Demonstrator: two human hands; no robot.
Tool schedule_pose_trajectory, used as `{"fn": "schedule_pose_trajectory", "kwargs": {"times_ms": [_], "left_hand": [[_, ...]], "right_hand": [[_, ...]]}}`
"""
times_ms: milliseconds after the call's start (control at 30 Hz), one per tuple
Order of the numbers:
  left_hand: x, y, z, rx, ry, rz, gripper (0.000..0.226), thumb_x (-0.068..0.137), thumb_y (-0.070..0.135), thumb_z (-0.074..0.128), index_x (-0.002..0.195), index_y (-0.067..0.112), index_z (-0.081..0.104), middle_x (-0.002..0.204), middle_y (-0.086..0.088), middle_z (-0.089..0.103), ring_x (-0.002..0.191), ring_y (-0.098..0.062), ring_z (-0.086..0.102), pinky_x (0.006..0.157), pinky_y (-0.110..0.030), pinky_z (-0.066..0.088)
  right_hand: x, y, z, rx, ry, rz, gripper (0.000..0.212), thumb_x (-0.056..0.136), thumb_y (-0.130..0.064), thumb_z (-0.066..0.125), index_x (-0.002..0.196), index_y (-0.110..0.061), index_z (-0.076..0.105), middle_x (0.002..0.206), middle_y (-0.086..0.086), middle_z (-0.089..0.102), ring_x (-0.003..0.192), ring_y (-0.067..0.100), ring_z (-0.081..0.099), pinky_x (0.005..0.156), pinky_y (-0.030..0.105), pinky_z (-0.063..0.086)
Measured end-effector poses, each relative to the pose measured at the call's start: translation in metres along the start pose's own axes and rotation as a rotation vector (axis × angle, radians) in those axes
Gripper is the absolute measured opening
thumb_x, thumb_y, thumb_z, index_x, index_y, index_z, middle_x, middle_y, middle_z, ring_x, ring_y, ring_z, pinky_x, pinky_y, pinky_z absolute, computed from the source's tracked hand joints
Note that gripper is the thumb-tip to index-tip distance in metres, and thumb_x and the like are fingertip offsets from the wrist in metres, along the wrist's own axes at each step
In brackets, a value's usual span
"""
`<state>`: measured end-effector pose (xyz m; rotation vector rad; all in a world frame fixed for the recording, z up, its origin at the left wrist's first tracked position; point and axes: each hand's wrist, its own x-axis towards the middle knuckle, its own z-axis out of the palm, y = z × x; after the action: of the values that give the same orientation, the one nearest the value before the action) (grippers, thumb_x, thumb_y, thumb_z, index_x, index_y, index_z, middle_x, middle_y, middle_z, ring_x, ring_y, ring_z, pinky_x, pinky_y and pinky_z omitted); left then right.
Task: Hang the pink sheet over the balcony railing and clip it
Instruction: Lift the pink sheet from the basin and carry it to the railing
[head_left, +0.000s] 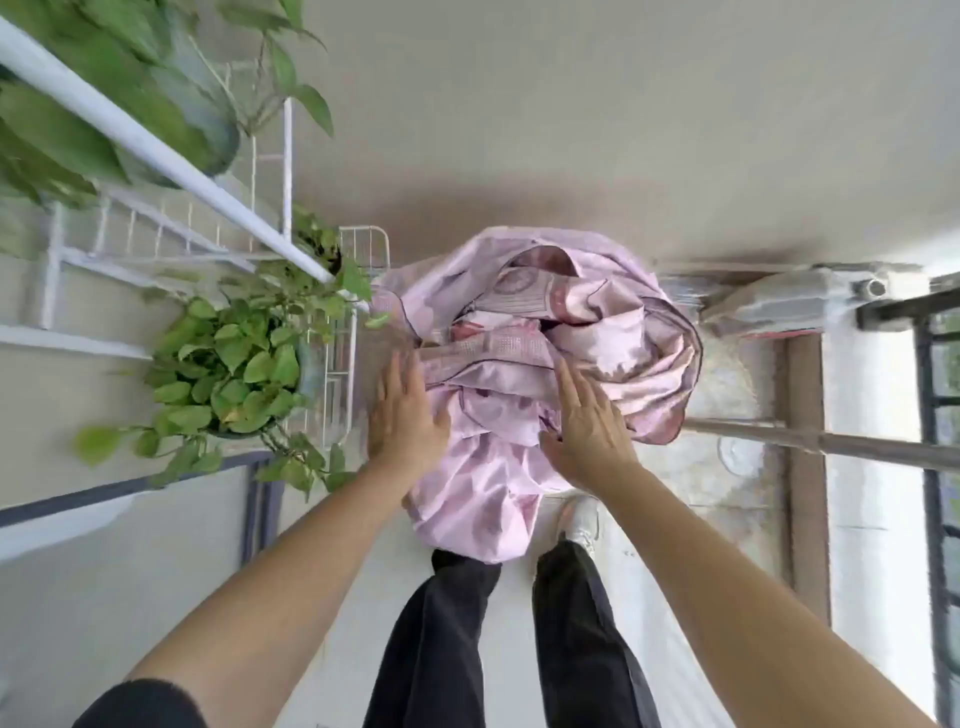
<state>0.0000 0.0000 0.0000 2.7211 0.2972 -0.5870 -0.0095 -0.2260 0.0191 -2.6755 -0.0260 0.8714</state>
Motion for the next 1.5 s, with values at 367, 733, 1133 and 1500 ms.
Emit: {"fn": "schedule_pose_trajectory", "kwargs": {"times_ms": [367,733,1133,1500], "left_hand": [[0.056,0.033,-0.023,-0.085,-0.035,0.105,0.027,0.072,0.034,0.074,0.091,0.016,0.067,0.086,-0.012,0.07,0.08,-0.037,0.064,0.063,-0.035,0.047],[-0.054,0.048,-0.05,-0.195,0.187,0.637,0.026,0.062,0.012,0.073,0.079,0.013,0.053,0.074,0.0,0.049,0.067,-0.008,0.033,0.057,-0.023,0.028],[-0.042,0.08,-0.065,-0.155,-0.46,0.185,0.069,0.062,0.06,0.069,0.126,0.041,0.053,0.115,0.002,0.067,0.114,-0.025,0.059,0.096,-0.045,0.048],[-0.068,0.121,-0.293,-0.515,0.003,0.206,0.028,0.073,0.007,0.059,0.094,0.019,0.073,0.089,-0.004,0.073,0.086,-0.023,0.066,0.074,-0.031,0.052]], "right_hand": [[0.047,0.017,0.003,0.332,0.136,-0.068,0.122,0.066,-0.043,0.078,0.158,-0.025,0.0,0.148,0.013,0.03,0.133,0.035,0.036,0.112,0.05,0.032],[0.055,-0.007,-0.046,0.012,-0.136,-0.475,0.033,0.078,-0.032,0.062,0.108,-0.02,0.066,0.124,0.007,0.067,0.128,0.032,0.054,0.105,0.044,0.043],[-0.063,0.012,-0.183,0.719,0.427,-0.143,0.003,0.073,-0.019,0.059,0.071,-0.02,0.058,0.064,-0.011,0.068,0.059,-0.003,0.055,0.052,0.026,0.048],[-0.144,-0.001,-0.299,-0.081,0.213,0.003,0.077,0.065,-0.046,0.082,0.13,-0.029,0.046,0.104,0.0,0.07,0.092,0.024,0.066,0.077,0.035,0.056]]}}
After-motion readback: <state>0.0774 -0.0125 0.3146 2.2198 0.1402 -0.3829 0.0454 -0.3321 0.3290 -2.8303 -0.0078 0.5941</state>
